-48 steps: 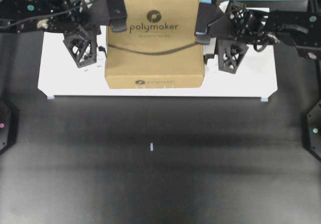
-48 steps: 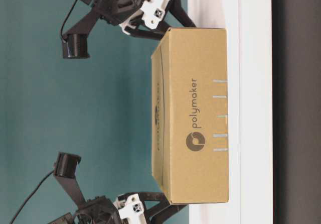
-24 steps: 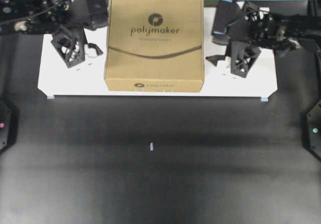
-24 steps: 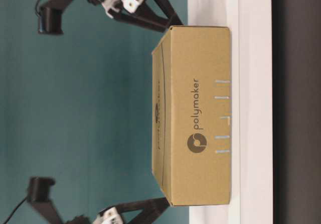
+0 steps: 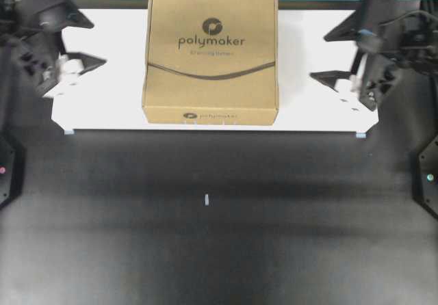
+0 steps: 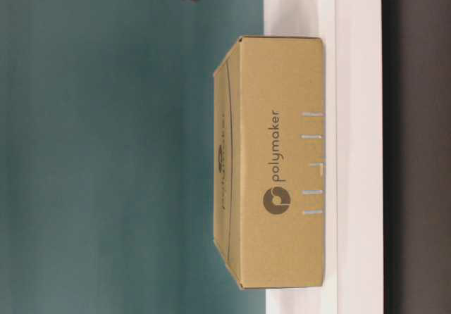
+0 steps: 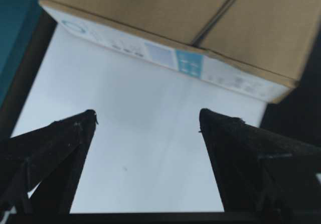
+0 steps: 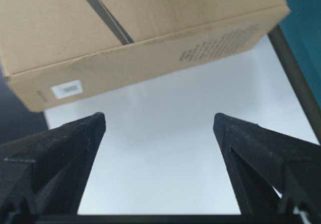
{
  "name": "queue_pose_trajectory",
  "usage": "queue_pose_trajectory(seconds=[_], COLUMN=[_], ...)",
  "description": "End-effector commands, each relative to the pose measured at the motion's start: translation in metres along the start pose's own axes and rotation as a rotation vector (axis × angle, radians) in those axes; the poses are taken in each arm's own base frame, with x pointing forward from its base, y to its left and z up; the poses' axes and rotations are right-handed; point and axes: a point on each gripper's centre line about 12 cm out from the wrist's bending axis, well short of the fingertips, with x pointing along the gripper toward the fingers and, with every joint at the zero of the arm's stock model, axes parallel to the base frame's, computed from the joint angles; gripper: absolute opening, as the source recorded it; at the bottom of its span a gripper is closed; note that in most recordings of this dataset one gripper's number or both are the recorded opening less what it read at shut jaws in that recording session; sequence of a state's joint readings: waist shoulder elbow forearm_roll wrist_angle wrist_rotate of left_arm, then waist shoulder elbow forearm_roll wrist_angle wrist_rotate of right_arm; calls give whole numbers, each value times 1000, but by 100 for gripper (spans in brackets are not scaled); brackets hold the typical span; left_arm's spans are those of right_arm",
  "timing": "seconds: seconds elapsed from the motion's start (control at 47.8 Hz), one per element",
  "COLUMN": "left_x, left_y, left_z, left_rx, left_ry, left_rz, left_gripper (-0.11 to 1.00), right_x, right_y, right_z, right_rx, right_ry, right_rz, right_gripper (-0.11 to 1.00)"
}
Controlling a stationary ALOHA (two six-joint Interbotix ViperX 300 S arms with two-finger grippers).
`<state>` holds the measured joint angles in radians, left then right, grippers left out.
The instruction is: Place the cardboard box on the stand after clamping it between your arms.
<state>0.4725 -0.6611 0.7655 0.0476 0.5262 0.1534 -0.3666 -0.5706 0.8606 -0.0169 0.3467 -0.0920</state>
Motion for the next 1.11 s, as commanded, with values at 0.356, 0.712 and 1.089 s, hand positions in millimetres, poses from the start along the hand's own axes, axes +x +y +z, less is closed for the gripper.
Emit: queue_pose_trajectory(seconds=[0.356,0.712,1.089], left_x=[-95,-116,-105], left_y=[-27,-43,-60], left_z=[-16,-37,-48], left_rx=[36,-63,-23], left_ry=[-329,-410,-393], left_rz=[-77,-202,-289], left_gripper=[80,80,80], right_x=[-83,-114,-108], right_y=[23,51,64], right_z=[-6,-33,-48], right_rx=[44,33,42], right_ry=[-335,-447,-404], right_rz=[82,258,340], right_gripper=[84,83,82])
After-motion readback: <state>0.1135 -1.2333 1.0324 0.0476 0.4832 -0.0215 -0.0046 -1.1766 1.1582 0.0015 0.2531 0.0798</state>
